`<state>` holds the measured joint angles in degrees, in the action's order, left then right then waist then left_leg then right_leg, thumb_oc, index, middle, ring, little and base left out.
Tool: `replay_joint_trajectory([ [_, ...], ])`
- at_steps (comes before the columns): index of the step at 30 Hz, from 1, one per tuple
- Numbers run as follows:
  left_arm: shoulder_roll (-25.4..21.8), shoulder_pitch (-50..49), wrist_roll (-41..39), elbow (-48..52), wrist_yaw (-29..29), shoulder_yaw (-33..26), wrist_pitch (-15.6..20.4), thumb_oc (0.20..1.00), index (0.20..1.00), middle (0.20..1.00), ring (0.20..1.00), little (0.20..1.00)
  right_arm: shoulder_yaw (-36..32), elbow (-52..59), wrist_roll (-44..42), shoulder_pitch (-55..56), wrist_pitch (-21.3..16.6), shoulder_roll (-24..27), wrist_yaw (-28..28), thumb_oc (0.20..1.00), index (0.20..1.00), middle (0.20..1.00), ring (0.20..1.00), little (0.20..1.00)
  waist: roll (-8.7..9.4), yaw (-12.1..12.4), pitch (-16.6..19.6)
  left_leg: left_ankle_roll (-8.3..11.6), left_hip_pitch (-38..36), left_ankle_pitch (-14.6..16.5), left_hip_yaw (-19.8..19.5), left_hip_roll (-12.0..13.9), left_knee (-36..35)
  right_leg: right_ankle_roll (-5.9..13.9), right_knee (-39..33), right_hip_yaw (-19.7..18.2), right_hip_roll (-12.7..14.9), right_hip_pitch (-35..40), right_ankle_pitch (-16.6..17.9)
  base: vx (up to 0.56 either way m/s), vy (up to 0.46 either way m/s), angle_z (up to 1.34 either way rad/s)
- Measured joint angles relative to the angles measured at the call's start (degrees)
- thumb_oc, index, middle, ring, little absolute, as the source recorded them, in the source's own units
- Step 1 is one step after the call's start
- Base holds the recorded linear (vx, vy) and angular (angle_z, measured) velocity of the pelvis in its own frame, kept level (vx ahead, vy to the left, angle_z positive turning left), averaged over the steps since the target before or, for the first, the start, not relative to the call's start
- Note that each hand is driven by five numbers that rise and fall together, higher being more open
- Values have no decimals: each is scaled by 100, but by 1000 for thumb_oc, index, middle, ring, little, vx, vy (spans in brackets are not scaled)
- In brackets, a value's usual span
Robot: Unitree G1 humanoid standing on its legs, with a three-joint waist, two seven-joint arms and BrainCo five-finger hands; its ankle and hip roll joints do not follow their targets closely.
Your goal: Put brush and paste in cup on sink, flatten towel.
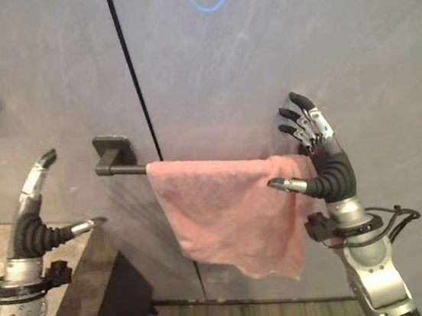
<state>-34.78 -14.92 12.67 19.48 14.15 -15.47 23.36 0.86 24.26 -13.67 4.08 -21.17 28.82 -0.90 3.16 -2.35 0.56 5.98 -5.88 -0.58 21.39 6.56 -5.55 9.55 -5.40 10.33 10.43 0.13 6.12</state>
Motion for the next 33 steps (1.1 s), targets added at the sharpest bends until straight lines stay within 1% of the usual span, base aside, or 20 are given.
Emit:
replay_joint_trajectory([
  [4,-184,45,200,259,120,-119,19,1000,1000,1000,1000,1000,-31,-30,7,-22,0,113,66,1000,1000,1000,1000,1000,-27,19,-15,19,17,-21,-51,10,0,-9,0,86,-2,24,-2,9,-4,10],
  [5,-301,97,209,342,118,-116,32,1000,1000,1000,1000,1000,-32,-39,7,-32,0,113,101,1000,1000,1000,1000,1000,-34,19,-18,18,18,-21,-64,14,0,-11,0,98,8,36,-3,27,-3,5],
  [7,-700,240,247,460,101,-94,70,1000,1000,1000,1000,1000,-27,-57,11,-38,0,125,130,1000,1000,1000,1000,1000,-37,20,-20,14,16,-17,-83,25,0,-16,0,117,14,52,-8,22,-10,6],
  [9,-1362,551,360,498,-27,150,174,1000,1000,1000,1000,1000,-11,-66,10,-60,1,135,139,1000,1000,1000,1000,1000,-42,9,-23,19,36,-21,-172,28,0,-17,0,158,9,72,-15,3,-19,12],
  [10,-1816,866,361,558,-201,455,262,1000,1000,1000,1000,1000,3,-60,10,-87,1,168,151,1000,1000,1000,1000,1000,-50,1,-26,18,59,-29,-197,28,0,-17,0,188,9,68,-15,-3,-23,12],
  [14,-2584,1617,363,618,-605,1409,448,1000,1000,1000,1000,1000,118,-59,-6,-221,0,344,184,1000,1000,1000,1000,1000,-120,-51,-44,51,98,-69,-208,25,1,-26,0,208,-10,34,-4,3,-4,2],
  [18,-2908,2249,360,570,-828,2211,523,1000,1000,1000,1000,1000,335,-14,-16,-473,0,437,233,1000,1000,1000,1000,1000,-231,-178,-102,59,115,-75,-197,52,1,-33,0,203,-37,7,-2,0,-2,-1],
  [21,-2942,2503,351,532,-866,2517,524,1000,1000,1000,1000,1000,437,61,-16,-574,-40,521,229,1000,1000,1000,1000,1000,-311,-185,-152,55,125,-99,-196,69,2,-42,0,199,-54,-13,2,0,-4,-1],
  [22,-3008,2533,353,516,-929,2587,525,1000,1000,1000,1000,1000,464,71,-16,-639,-44,531,229,1000,1000,1000,1000,1000,-310,-193,-151,59,106,-101,-190,74,3,-43,0,196,-62,-16,1,0,0,0],
  [25,-3087,2584,346,456,-1076,2693,530,1000,1000,1000,1000,1000,489,154,-15,-715,-48,580,231,1000,1000,1000,1000,1000,-408,-188,-211,63,105,-99,-185,74,2,-43,0,188,-62,-19,0,0,0,0],
  [27,-3270,2610,346,398,-1215,2896,528,1000,1000,1000,1000,1000,525,162,0,-771,-48,653,233,1000,1000,1000,1000,1000,-435,-187,-227,76,106,-93,-171,81,2,-44,0,167,-70,-33,1,3,2,-2],
  [28,-3298,2619,339,401,-1216,2905,532,1000,1000,1000,1000,1000,550,161,26,-778,-47,734,234,1000,1000,1000,1000,1000,-435,-185,-227,82,105,-89,-166,82,2,-44,0,160,-73,-36,1,0,0,0],
  [30,-3390,2646,254,398,-1271,2927,562,1000,1000,1000,1000,1000,584,163,237,-796,-46,1204,244,1000,1000,1000,1000,1000,-432,-181,-226,84,103,-88,-163,80,1,-44,0,157,-69,-33,0,16,1,0],
  [31,-3415,2645,206,399,-1280,2929,573,1000,1000,1000,1000,1000,587,163,293,-806,-46,1305,248,1000,1000,1000,1000,1000,-433,-180,-227,83,104,-88,-164,79,1,-43,0,157,-70,-33,0,0,0,0],
  [33,-3505,2647,75,399,-1341,2922,612,1000,1000,1000,1000,1000,595,183,630,-934,-31,1841,270,1000,1000,1000,1000,1000,-434,-182,-231,83,102,-88,-162,78,2,-42,0,155,-70,-32,-1,0,0,0],
])
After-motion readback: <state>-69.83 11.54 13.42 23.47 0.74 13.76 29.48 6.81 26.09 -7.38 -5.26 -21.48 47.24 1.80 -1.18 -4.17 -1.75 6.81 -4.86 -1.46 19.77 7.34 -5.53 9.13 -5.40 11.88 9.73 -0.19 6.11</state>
